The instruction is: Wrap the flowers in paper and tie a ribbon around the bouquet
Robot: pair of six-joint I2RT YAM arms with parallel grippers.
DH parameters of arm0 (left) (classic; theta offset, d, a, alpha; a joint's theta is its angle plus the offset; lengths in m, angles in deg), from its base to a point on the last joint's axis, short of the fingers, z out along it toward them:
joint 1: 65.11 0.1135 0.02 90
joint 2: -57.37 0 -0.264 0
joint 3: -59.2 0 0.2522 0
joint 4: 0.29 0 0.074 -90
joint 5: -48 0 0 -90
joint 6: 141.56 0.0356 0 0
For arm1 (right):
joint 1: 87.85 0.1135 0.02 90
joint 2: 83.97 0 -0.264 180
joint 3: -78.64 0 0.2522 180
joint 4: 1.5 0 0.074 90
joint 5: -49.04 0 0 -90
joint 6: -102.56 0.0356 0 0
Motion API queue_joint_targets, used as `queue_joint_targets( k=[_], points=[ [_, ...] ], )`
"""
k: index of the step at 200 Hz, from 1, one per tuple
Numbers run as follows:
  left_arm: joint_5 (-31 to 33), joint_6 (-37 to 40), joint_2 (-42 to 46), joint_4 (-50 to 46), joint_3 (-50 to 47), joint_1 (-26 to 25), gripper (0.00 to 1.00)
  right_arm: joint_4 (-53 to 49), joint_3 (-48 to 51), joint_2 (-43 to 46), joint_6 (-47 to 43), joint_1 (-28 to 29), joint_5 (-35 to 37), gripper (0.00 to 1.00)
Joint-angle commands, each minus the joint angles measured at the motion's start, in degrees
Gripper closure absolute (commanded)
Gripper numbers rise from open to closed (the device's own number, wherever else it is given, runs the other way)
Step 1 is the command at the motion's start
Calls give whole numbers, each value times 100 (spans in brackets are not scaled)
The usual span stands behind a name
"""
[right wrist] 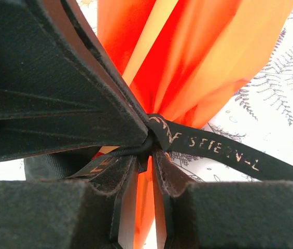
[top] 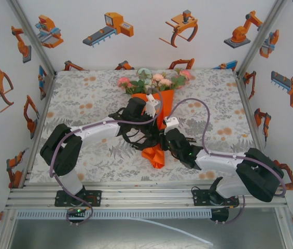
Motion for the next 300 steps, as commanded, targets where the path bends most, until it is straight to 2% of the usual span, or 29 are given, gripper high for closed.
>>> queue_joint_targets(
  k=[1, 63, 92, 113, 126, 155, 176, 201, 233, 282, 300],
  points=[
    [-8, -29, 188, -55, -33, -5, 100, 259, 122, 50, 18, -21, 355, 77],
    [-23, -35, 180, -64, -12, 23, 100, -9, 152, 215, -34, -34, 463, 74],
    [-44, -28, 211, -119, -2, 34, 100, -78, 247, 370, -149, -80, 517, 68],
    [-52, -16, 238, -132, -2, 32, 100, -35, 259, 462, -275, -263, 263, 67],
    [-51, -22, 250, -127, -2, 37, 100, 93, 221, 441, -380, -404, -193, 67],
    [-61, -38, 223, -135, 27, 51, 100, 252, 33, 261, -506, -565, -1025, 70],
    [-45, -46, 223, -160, 24, 60, 100, 352, 43, 194, -490, -585, -1363, 74],
    [-65, -44, 232, -165, 22, 69, 100, 463, 106, 118, -433, -633, -1339, 75],
    [-79, -66, 275, -136, -2, 69, 100, 514, -11, -39, -529, -769, -1013, 71],
    [-77, -259, 337, 17, -105, 83, 100, 538, -416, -446, -709, -829, -1553, 73],
    [-70, -391, 342, 114, -133, 81, 99, 755, -419, -624, -591, -833, -1769, 79]
  ],
)
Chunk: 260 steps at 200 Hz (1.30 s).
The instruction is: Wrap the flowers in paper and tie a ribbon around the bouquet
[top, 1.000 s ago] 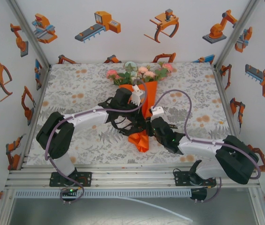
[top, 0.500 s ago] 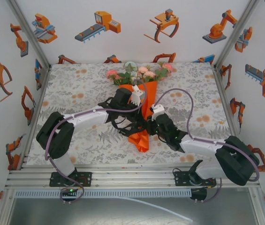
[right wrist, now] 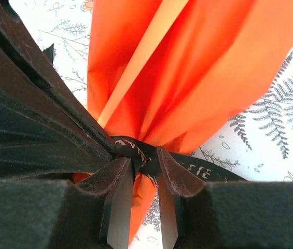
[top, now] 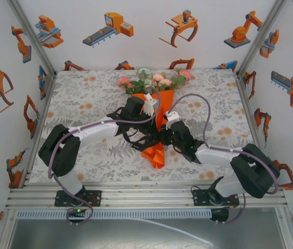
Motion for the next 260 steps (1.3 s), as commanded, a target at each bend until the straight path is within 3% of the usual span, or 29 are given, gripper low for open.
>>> queue_joint_targets(
  k=[1, 42, 69, 111, 138, 170, 202, 224, 260],
  points=[
    [-87, -259, 226, 201, -77, -2, 99, 452, -198, -210, 15, -7, -412, 79],
    [53, -524, 243, 310, -134, 57, 95, 945, -50, -432, 399, -5, -776, 92],
    [-116, -943, 231, 604, -234, 171, 91, 1050, 48, -446, 518, -5, -614, 100],
    [-506, -1620, 278, 1381, -609, 546, 71, 1055, 199, -221, 523, -5, -458, 100],
    [-342, -1526, 344, 1151, -581, 664, 71, 1051, 306, -113, 543, -6, -430, 100],
    [385, -1729, 159, 323, -247, 724, 75, 1043, 366, -31, 558, -5, -412, 100],
    [-203, -1484, -62, 204, -124, 674, 83, 1040, 352, -15, 558, -5, -421, 100],
    [-525, -1039, -66, 29, -95, 571, 84, 1017, 355, -15, 539, -7, -387, 100],
    [-335, -674, -242, -464, 64, 520, 83, 993, 332, -14, 541, -5, -386, 100]
  ],
)
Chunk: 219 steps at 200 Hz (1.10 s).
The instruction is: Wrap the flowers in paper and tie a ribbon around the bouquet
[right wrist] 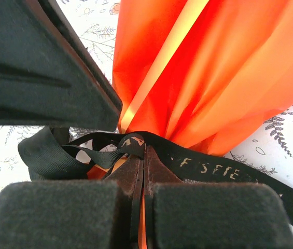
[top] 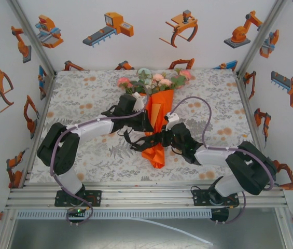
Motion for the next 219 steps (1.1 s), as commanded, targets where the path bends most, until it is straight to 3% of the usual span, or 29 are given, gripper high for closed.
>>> queue_joint_targets(
  k=[1, 41, 81, 151, 219],
  points=[
    [-100, 440, -152, -440, 219, -29, 83, 162, 17, 169, 45, 26, 67, 100],
    [-565, 698, -108, -421, 202, -149, 83, 127, 5, 141, 23, 23, 127, 100],
    [-604, 680, -109, -334, 102, -169, 81, 113, -39, 99, 36, 26, 120, 100],
    [-1165, 503, -360, -147, 194, -243, 69, 92, -68, 94, 42, 26, 138, 100],
    [-869, 433, -520, -116, 276, -294, 68, 95, -117, 50, 41, 26, -51, 100]
  ],
)
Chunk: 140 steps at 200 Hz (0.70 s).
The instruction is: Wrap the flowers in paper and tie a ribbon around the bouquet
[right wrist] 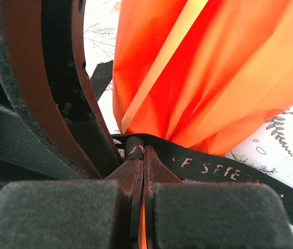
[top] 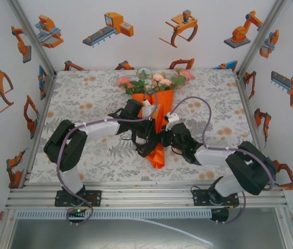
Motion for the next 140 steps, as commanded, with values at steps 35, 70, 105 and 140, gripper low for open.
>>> queue_joint_targets(
  k=[35, 70, 105, 140],
  points=[
    [208, -90, -110, 121, 199, -2, 84, 115, -105, 24, 61, 26, -43, 100],
    [344, -209, 21, 284, 80, 71, 100, 111, -55, 58, 79, 25, -26, 97],
    [545, -316, 235, 471, -149, 213, 100, 71, 95, 237, 84, 25, 89, 81],
    [758, -227, 366, 453, -247, 260, 100, 25, 302, 492, 81, 26, 64, 74]
  ],
)
